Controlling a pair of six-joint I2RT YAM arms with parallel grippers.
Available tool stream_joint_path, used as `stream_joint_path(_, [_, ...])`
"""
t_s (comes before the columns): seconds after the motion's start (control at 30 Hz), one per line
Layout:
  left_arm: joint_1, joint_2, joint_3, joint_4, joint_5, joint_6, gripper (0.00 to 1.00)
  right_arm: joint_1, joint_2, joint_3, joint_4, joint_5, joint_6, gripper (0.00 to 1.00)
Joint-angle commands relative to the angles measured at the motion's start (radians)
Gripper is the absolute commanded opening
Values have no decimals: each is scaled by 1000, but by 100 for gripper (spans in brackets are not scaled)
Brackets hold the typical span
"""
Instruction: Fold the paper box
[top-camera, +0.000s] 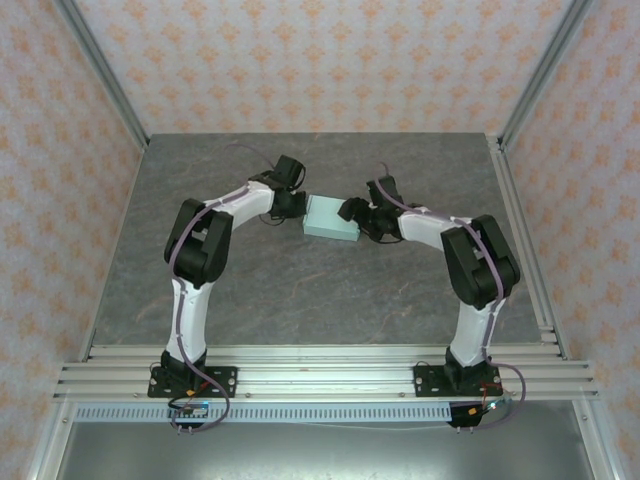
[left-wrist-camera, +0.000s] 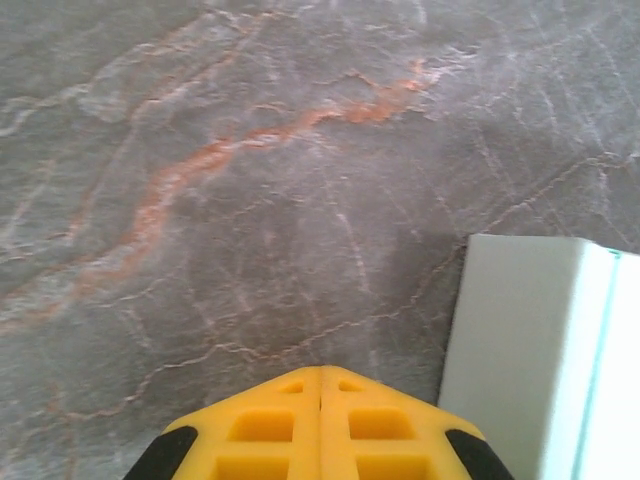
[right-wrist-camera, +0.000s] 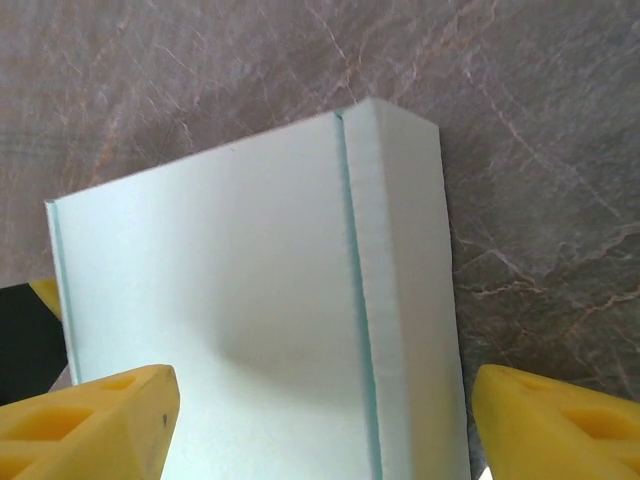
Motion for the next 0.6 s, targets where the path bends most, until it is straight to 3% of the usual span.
stream_joint_path(0.0, [26, -37, -27, -45, -25, 15, 7, -5, -70, -5, -35, 92, -26, 79])
stream_joint_path(0.13, [68, -134, -152, -6, -39, 11, 7, -15, -144, -25, -103, 155, -73, 81])
stream_joint_path(0.33, [134, -470, -458, 100, -159, 44, 17, -29, -333, -97, -230, 322, -210, 88])
stream_joint_path(0.43, [165, -653, -612, 157, -271, 88, 42, -39, -432, -168, -253, 447, -289, 96])
stream_joint_path(0.57, [225, -867, -802, 297, -371, 146, 93, -52, -558, -275, -220, 608, -388, 99])
